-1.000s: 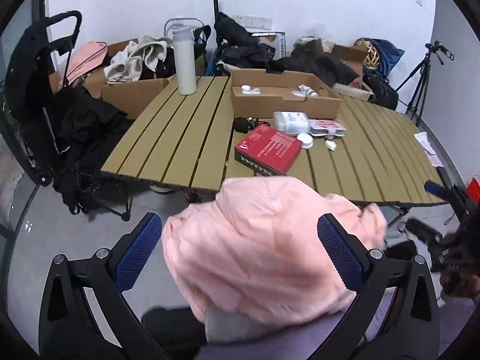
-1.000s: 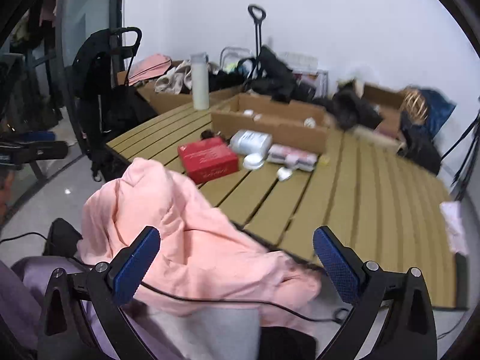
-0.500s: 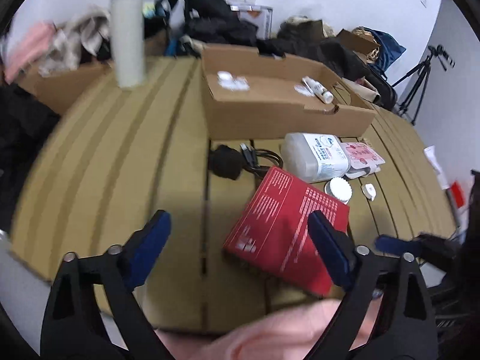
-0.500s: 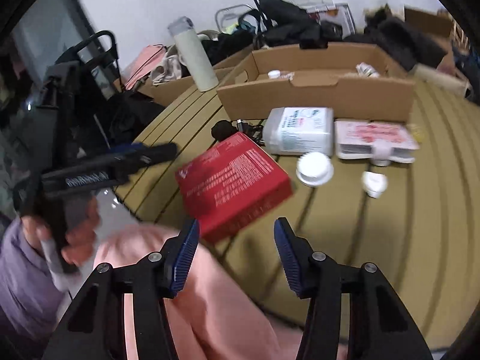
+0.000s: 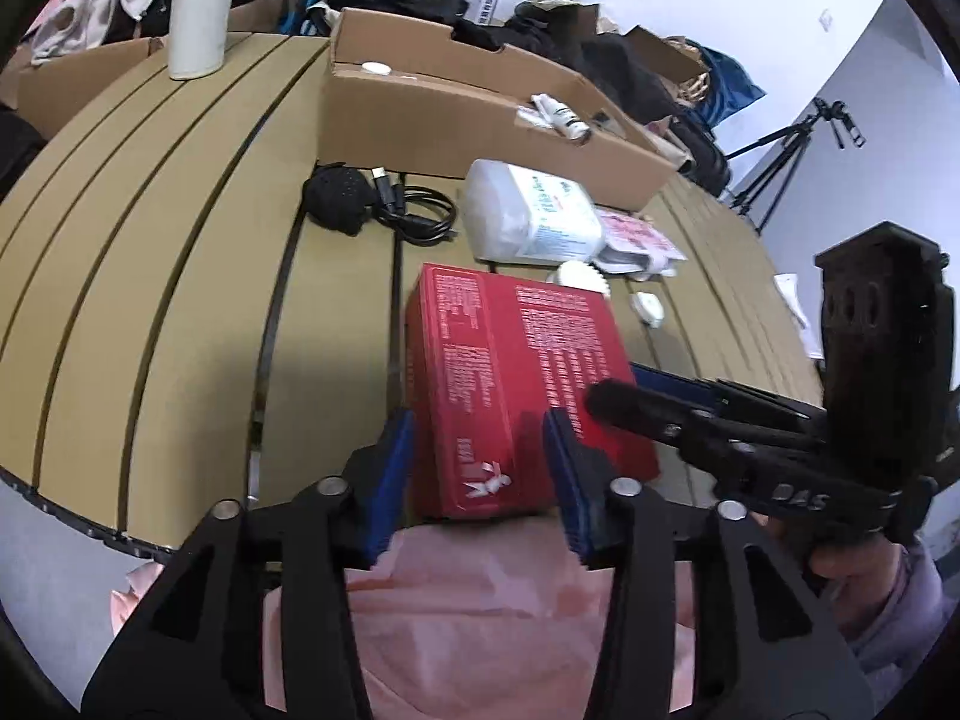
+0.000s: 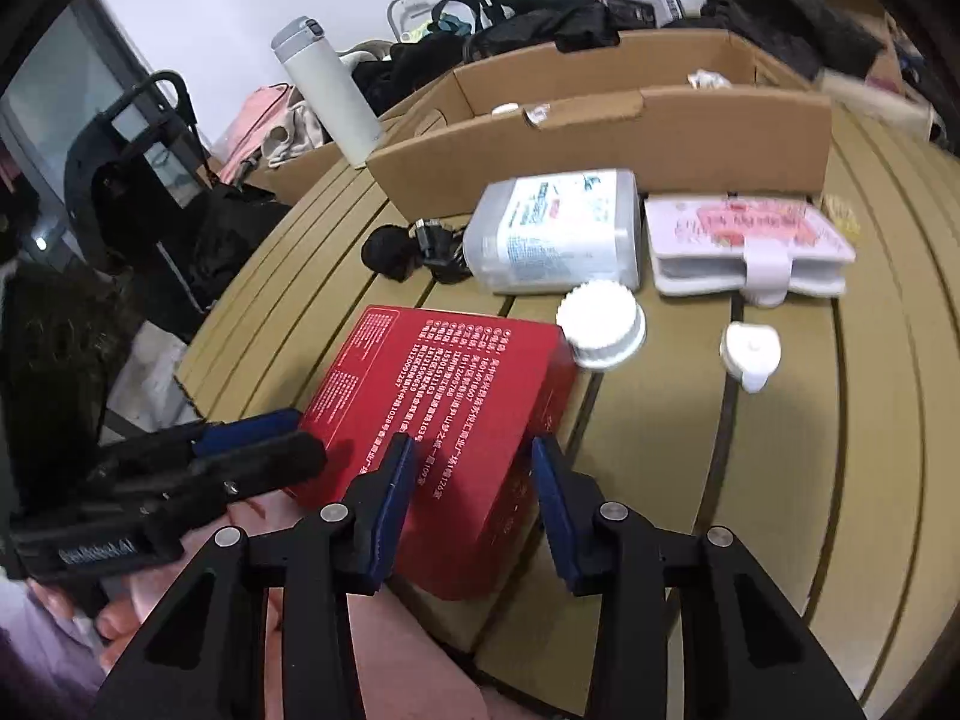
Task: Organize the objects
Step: 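Grasp the red box with the left gripper, then lift the red box and lower it into the cardboard box, then open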
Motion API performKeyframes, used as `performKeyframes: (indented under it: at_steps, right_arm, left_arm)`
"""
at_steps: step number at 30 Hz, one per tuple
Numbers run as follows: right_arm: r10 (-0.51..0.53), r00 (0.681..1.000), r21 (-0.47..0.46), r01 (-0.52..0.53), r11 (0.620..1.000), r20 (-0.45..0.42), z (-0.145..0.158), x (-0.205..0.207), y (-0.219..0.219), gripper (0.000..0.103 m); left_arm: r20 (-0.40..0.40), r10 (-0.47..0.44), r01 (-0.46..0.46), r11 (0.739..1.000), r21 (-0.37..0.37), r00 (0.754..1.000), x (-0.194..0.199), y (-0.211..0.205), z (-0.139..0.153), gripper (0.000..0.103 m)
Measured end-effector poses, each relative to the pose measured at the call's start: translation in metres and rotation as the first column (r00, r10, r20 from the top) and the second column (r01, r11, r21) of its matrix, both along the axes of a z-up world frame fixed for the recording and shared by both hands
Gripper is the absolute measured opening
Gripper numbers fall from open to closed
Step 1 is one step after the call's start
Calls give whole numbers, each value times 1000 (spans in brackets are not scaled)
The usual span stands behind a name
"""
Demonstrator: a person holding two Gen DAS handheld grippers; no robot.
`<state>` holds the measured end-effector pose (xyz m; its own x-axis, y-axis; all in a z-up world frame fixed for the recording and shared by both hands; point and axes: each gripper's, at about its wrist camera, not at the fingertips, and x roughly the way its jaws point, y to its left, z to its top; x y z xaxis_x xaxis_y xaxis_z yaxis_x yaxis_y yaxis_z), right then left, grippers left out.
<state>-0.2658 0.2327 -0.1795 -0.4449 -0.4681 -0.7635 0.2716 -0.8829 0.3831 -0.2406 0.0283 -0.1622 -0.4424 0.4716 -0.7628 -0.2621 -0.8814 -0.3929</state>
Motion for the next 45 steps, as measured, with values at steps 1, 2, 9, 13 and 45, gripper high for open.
performKeyframes:
  at_steps: [1, 2, 9, 13, 45]
  right_arm:
    - [-5, 1000, -12, 6, 1000, 9, -1, -1, 1, 43]
    - [-6, 1000, -18, 6, 1000, 12, -2, -2, 1, 43]
    - [-27, 999, -41, 28, 999, 18, 4, 0, -1, 41]
    - [-33, 999, -63, 31, 998, -40, 32, 19, 9, 38]
    - [19, 994, 28, -22, 999, 106, 28, -261, -32, 37]
  left_arm:
    - [10, 5, -6, 1000, 13, 1000, -3, -2, -1, 43]
    - [32, 7, -8, 999, 37, 999, -8, -3, -5, 43]
    - [25, 36, -36, 999, -6, 999, 8, 8, 9, 36]
    - [-28, 45, -45, 998, 32, 999, 30, 7, 38, 32]
    - [89, 185, -169, 973, -154, 979, -243, 6, 33, 32]
